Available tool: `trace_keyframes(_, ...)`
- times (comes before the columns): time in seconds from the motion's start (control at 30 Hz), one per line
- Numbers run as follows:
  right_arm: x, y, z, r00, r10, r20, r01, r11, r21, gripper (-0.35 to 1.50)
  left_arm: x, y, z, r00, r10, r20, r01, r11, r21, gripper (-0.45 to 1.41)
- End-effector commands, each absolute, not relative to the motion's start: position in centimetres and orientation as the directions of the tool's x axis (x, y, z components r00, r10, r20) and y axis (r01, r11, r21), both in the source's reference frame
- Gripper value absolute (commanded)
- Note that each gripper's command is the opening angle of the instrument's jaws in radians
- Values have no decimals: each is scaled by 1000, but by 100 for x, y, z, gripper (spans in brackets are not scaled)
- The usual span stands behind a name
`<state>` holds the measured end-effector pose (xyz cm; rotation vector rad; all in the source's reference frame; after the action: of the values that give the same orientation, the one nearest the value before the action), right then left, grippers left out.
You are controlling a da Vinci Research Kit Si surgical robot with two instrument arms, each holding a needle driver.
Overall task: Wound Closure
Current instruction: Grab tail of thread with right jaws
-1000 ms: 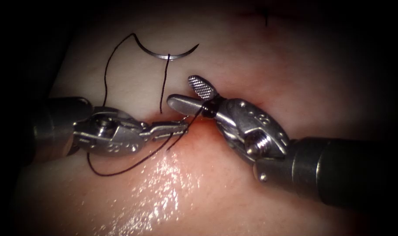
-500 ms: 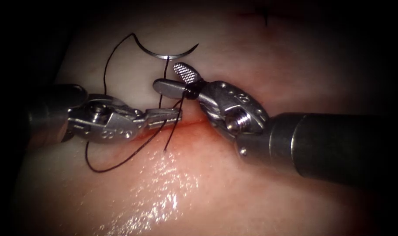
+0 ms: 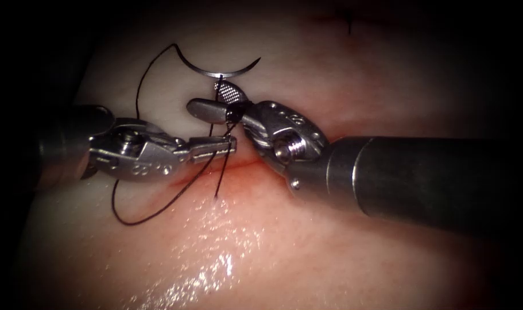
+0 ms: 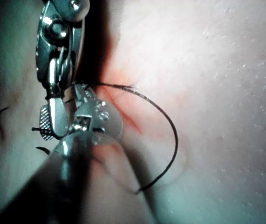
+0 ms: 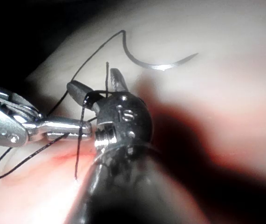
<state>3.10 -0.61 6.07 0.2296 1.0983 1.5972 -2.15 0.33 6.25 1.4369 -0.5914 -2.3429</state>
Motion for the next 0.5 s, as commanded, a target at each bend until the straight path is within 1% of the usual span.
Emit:
trace_keyframes(0.03,318,-59,610,-353,851,-388,-667,62,742,91,-219,36,629,-436,-482,-760,61,-858,509,-45)
trace_keyframes(0.1,319,-60,611,-358,853,-379,-664,53,746,83,-218,36,629,-438,-482,-759,62,-858,509,-45)
trace_keyframes(0.2,321,-59,611,-358,854,-378,-661,54,748,83,-217,36,629,-438,-482,-759,62,-858,510,-45)
trace_keyframes(0.23,321,-59,612,-358,853,-378,-662,54,748,79,-217,35,629,-438,-483,-759,62,-858,510,-45)
trace_keyframes(0.27,322,-58,612,-357,855,-377,-663,53,747,68,-217,35,629,-438,-483,-758,62,-858,510,-45)
trace_keyframes(0.3,321,-59,612,-356,855,-377,-662,54,747,42,-217,35,629,-438,-483,-759,63,-858,510,-45)
trace_keyframes(0.33,320,-61,611,-371,852,-368,-652,43,757,-10,-216,35,629,-440,-482,-758,63,-858,510,-45)
trace_keyframes(0.37,319,-63,611,-392,848,-356,-638,27,769,-35,-216,36,629,-442,-482,-757,63,-858,510,-45)
trace_keyframes(0.43,317,-65,609,-410,837,-362,-626,31,780,-35,-214,36,629,-443,-482,-756,64,-858,509,-45)
trace_keyframes(0.5,318,-73,606,-384,829,-405,-619,94,780,-35,-211,37,631,-445,-482,-754,65,-858,510,-45)
